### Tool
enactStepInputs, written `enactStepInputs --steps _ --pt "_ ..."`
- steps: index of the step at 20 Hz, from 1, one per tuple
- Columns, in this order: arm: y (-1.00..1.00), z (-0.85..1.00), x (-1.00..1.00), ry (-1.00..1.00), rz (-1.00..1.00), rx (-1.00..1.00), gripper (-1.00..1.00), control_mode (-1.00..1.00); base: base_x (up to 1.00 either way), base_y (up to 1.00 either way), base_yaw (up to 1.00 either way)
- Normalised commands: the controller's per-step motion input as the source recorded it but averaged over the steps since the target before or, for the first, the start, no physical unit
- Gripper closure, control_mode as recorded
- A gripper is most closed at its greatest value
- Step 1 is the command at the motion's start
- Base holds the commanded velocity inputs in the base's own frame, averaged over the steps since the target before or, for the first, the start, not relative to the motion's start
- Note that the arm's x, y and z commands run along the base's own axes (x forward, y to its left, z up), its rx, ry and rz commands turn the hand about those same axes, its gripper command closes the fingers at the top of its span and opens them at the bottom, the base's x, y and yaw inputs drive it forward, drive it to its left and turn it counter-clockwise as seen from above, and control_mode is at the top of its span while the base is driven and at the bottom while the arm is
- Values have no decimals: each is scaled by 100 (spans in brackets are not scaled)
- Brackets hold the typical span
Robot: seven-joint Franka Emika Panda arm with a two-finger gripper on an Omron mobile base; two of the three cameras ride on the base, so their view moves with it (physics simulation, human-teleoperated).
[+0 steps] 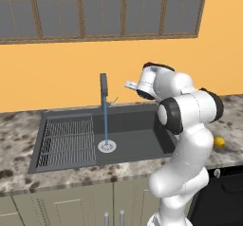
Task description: Turn on the sink faucet. Then move the lemon from the counter to the sink. Turn off the sink. Move the vegetable from the sink to the pot next to the stove. Finally move the pot to the rear left burner.
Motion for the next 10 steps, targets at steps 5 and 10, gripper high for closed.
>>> enactStepInputs --steps 5,10 --pt "-29 37 -85 0 0 0 -100 -100 0 0 0" --pt "-32 44 -88 0 0 0 -100 -100 0 0 0"
